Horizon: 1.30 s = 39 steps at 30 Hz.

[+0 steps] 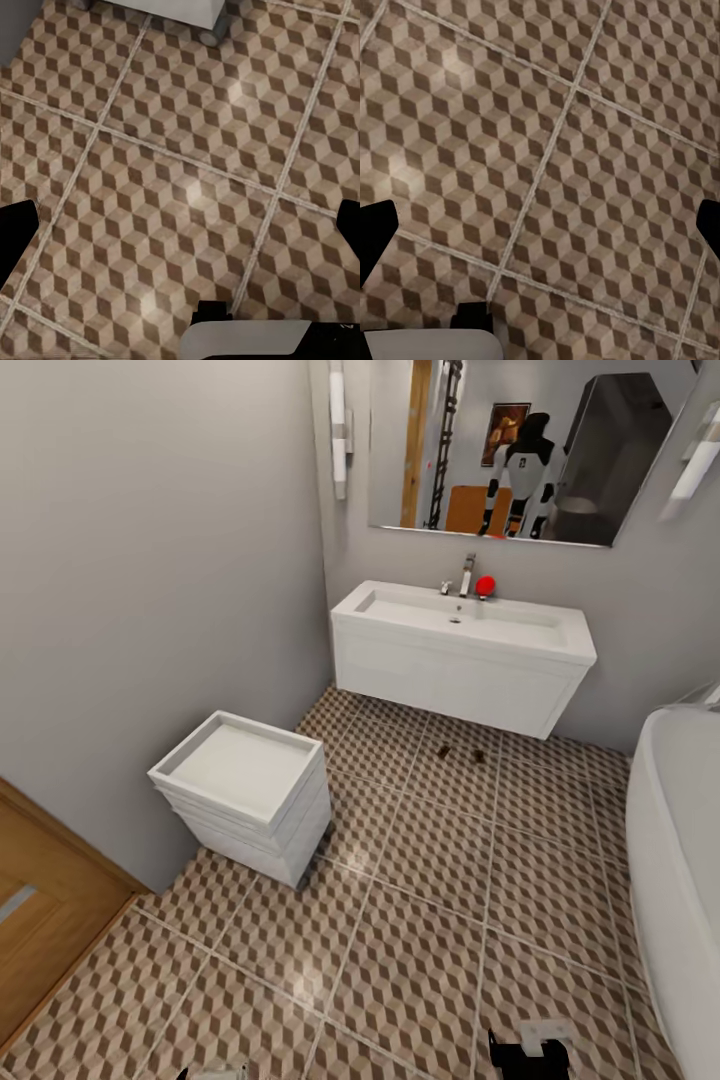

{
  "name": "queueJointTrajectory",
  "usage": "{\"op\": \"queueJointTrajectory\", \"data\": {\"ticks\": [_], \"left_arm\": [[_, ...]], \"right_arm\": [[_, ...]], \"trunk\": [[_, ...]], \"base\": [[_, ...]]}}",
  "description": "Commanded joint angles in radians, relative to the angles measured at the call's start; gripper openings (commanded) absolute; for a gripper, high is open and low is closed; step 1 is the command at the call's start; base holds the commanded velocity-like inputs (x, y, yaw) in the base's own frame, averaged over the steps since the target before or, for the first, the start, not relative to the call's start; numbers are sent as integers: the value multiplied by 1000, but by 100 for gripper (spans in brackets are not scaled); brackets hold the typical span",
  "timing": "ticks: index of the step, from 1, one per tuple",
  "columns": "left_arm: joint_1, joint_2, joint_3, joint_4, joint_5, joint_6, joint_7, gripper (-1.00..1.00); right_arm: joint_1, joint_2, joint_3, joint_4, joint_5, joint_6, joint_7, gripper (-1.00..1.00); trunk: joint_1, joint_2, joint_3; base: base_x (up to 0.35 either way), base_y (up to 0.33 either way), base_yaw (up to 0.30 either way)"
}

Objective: Take the four mousetraps from the cabinet in the bathroom and place them on the bathroom floor. Make sure all four end up on the same floor surface, and ensure that at least two of them are either under or directly next to the same bathroom sink.

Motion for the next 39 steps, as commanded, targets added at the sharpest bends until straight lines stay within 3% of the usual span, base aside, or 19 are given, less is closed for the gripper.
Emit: {"op": "queueJointTrajectory", "data": {"ticks": [1,39], "left_arm": [[-2,-1,-8,4,0,-5,8,100],[-2,-1,-8,4,-1,-5,8,100]], "right_arm": [[0,0,9,0,-10,-3,-2,100],[0,0,9,1,-10,-3,-1,100]], "trunk": [[1,-2,-2],[1,-2,-2]], "base": [[0,0,256],[0,0,255]]}}
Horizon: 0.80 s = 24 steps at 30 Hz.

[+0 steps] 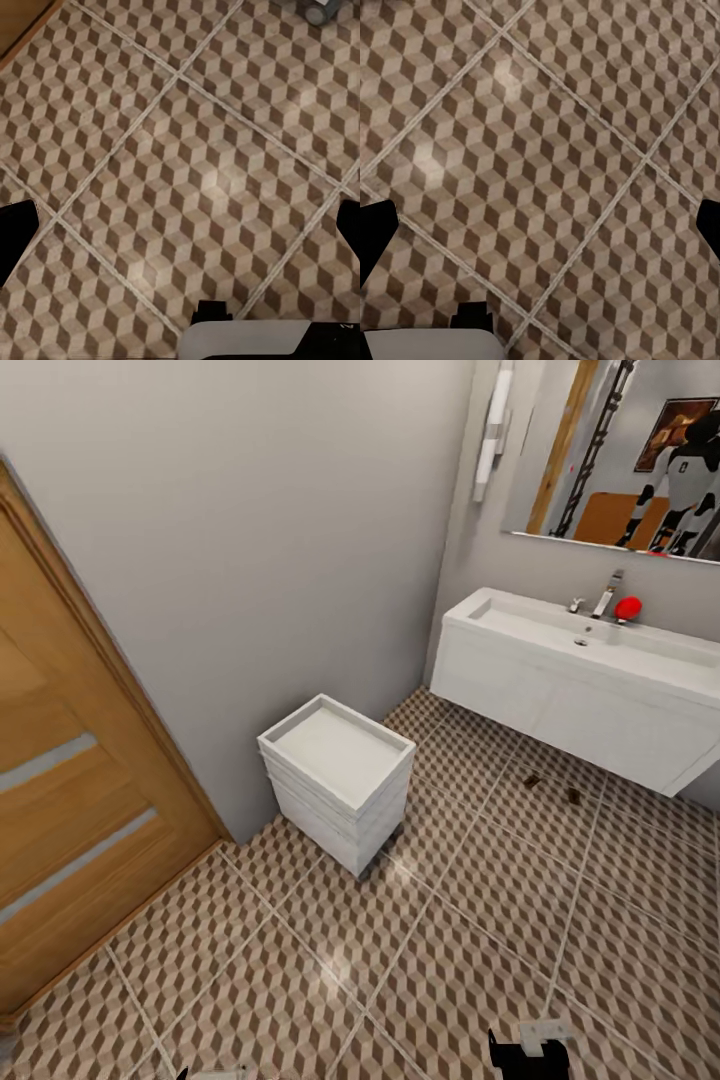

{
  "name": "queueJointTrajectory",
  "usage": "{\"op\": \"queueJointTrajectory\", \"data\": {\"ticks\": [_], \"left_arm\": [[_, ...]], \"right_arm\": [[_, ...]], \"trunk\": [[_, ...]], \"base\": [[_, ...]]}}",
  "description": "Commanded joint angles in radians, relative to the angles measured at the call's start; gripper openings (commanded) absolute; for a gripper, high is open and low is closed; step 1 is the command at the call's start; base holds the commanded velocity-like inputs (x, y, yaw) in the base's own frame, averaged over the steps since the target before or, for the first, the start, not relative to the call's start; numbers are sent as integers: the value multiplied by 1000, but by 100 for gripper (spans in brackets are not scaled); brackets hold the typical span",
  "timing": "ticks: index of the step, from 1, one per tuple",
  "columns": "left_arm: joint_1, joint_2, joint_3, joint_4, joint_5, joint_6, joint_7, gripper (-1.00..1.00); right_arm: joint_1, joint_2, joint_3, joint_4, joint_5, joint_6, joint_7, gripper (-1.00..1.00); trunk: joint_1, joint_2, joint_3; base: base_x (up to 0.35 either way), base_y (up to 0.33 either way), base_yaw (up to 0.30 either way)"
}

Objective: Take the four mousetraps from the cabinet in the bathroom and place them on the bathroom floor. Make sure all four end up on the same floor surface, and ensure that at least two of them are either under or directly next to the same bathroom sink.

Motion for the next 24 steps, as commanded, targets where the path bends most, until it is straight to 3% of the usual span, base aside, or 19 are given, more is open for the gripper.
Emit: {"op": "queueJointTrajectory", "data": {"ticks": [1,24], "left_arm": [[-2,-1,-8,4,0,-5,8,100],[-2,-1,-8,4,-1,-4,8,100]], "right_arm": [[0,0,9,0,-10,-3,-2,100],[0,0,9,0,-10,-3,-2,100]], "trunk": [[1,-2,-2],[1,-2,-2]], "base": [[0,0,255],[0,0,256]]}}
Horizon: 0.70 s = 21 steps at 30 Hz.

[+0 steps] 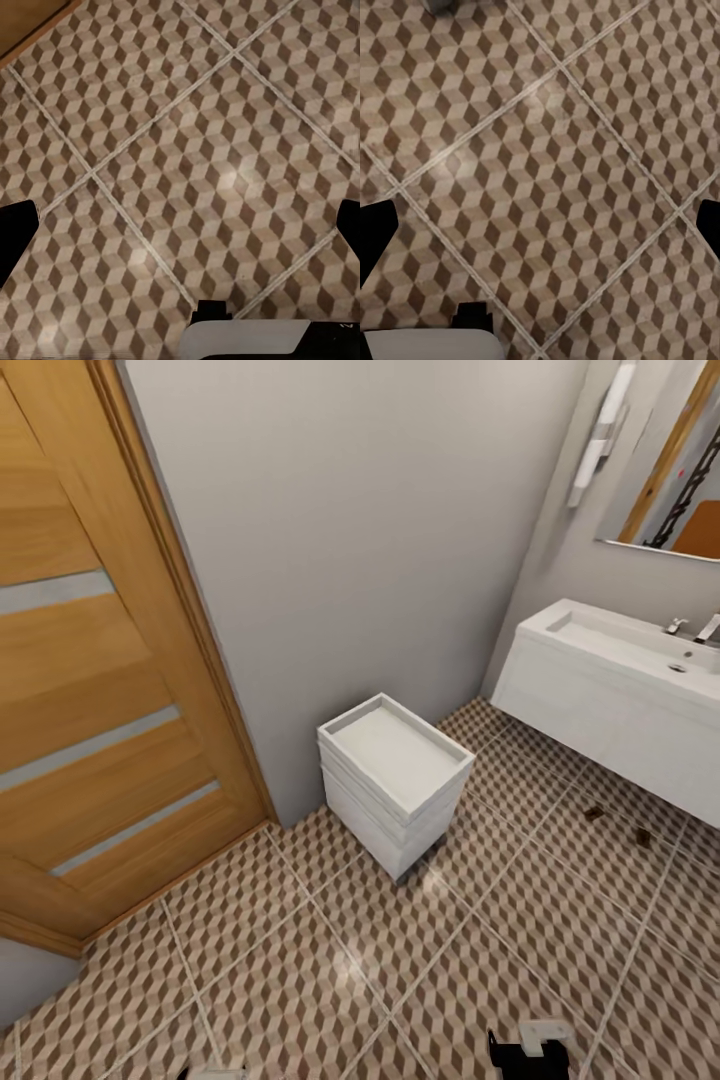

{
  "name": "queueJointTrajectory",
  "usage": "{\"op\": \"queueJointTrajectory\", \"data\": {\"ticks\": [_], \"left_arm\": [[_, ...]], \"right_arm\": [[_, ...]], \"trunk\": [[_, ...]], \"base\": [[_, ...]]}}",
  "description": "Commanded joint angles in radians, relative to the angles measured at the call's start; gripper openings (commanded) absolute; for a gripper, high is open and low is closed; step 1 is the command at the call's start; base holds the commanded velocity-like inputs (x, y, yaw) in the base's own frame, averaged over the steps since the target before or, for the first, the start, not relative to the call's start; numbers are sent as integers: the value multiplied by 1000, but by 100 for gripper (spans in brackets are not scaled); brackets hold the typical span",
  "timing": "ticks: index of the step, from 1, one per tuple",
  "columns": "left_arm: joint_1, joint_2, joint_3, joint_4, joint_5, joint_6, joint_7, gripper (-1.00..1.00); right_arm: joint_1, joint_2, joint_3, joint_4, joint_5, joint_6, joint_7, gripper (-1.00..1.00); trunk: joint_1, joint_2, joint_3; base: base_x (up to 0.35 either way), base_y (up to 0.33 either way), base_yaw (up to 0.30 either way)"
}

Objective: Take the four mousetraps from the cabinet in the bathroom and place them on the bathroom floor. Make sure all four end up on the same floor surface, and ensure that at least two of them are either under or directly next to the same bathroom sink.

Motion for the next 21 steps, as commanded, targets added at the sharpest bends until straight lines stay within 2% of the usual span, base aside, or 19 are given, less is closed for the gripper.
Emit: {"op": "queueJointTrajectory", "data": {"ticks": [1,21], "left_arm": [[-2,-1,-8,4,0,-5,8,100],[-2,0,-8,4,0,-5,8,100]], "right_arm": [[0,0,9,0,-10,-3,-2,100],[0,0,9,0,-10,-4,-2,100]], "trunk": [[1,-2,-2],[1,-2,12]], "base": [[0,0,256],[0,0,246]]}}
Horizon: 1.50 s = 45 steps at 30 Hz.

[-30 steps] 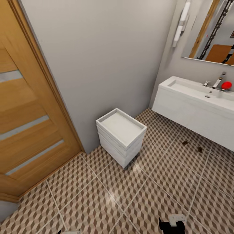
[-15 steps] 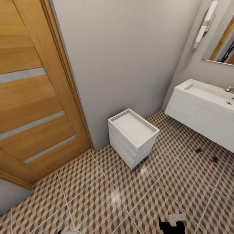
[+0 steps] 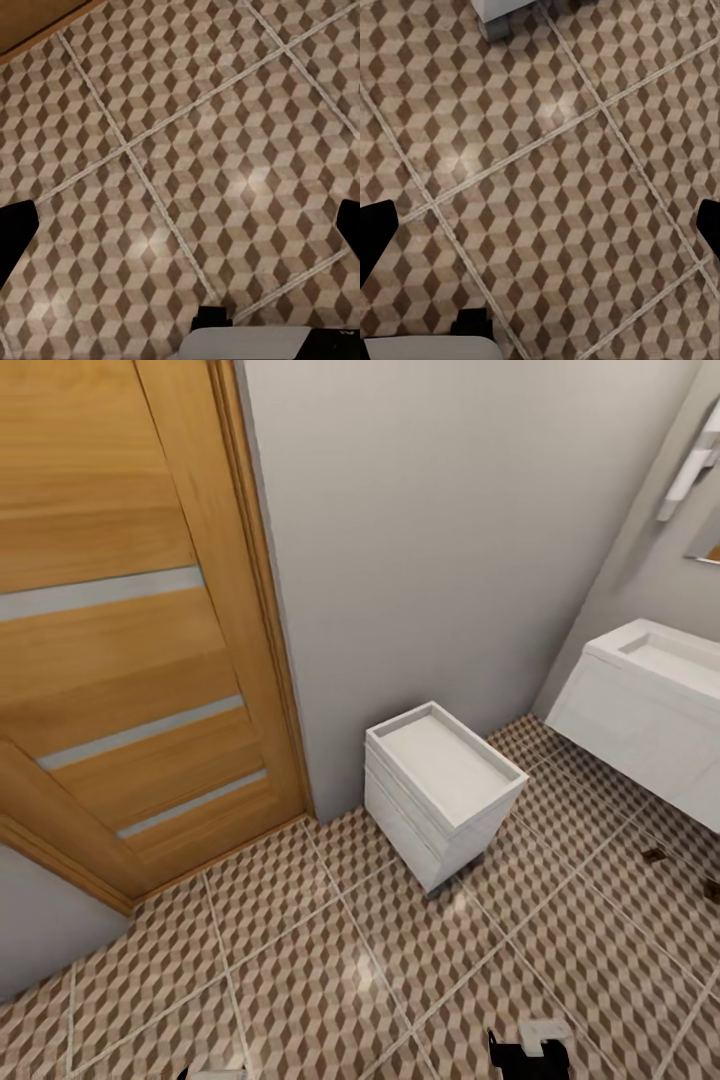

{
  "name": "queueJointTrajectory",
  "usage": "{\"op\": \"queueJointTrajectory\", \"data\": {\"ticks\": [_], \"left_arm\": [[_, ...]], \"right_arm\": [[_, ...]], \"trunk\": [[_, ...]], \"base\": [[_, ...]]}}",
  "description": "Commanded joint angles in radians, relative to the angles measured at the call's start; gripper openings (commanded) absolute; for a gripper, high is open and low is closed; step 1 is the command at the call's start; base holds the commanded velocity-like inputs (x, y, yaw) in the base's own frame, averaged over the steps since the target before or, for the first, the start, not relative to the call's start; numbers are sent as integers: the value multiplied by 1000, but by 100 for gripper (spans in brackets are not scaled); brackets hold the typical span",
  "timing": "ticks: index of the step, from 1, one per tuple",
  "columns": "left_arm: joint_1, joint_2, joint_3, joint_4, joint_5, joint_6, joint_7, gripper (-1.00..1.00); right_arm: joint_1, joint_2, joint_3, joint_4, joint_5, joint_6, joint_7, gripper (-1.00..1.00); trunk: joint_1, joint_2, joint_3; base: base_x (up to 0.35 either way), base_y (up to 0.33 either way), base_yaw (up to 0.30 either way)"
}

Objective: Take the four mousetraps from the cabinet in the bathroom and place them on the bathroom floor. Make sure all four end up on the same floor surface, and ensure that at least two of them are either under or directly next to the same bathroom sink.

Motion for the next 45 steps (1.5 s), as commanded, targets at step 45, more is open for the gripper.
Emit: {"op": "queueJointTrajectory", "data": {"ticks": [45], "left_arm": [[-2,-1,-8,4,0,-5,8,100]], "right_arm": [[0,0,9,0,-10,-3,-2,100]], "trunk": [[1,-2,50]], "base": [[0,0,223]]}}
